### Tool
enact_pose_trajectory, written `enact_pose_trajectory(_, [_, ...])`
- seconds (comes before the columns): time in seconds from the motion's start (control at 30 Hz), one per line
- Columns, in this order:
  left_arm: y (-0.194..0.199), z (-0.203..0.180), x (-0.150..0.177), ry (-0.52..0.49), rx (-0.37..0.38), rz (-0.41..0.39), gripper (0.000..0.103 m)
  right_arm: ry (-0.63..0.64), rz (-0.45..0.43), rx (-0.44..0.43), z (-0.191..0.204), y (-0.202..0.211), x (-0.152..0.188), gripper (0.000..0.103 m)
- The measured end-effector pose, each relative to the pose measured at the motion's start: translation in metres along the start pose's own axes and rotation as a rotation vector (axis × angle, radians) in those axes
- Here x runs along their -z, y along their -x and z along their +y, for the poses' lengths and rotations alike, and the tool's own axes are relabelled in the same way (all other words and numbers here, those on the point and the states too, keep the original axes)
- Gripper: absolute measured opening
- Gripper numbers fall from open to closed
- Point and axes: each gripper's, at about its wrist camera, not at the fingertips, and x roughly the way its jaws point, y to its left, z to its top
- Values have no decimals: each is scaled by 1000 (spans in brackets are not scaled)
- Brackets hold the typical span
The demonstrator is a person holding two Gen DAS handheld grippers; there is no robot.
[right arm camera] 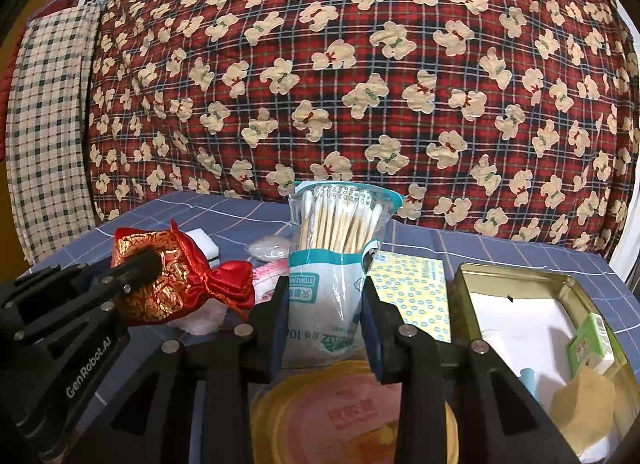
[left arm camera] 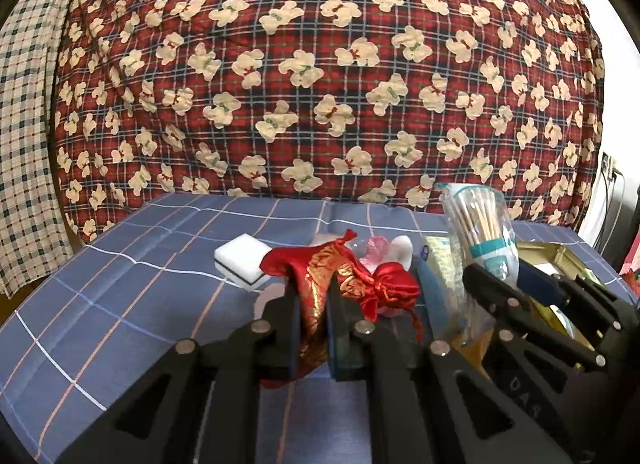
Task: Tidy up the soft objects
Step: 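Lift the red pouch and cotton-swab bag and carry both toward the gold tray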
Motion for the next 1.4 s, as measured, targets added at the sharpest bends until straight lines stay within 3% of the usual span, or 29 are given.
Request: enact_pose_trajectory(1.4, [7, -37, 1, -57, 59, -29, 8, -60, -40, 66, -33, 17, 4, 36])
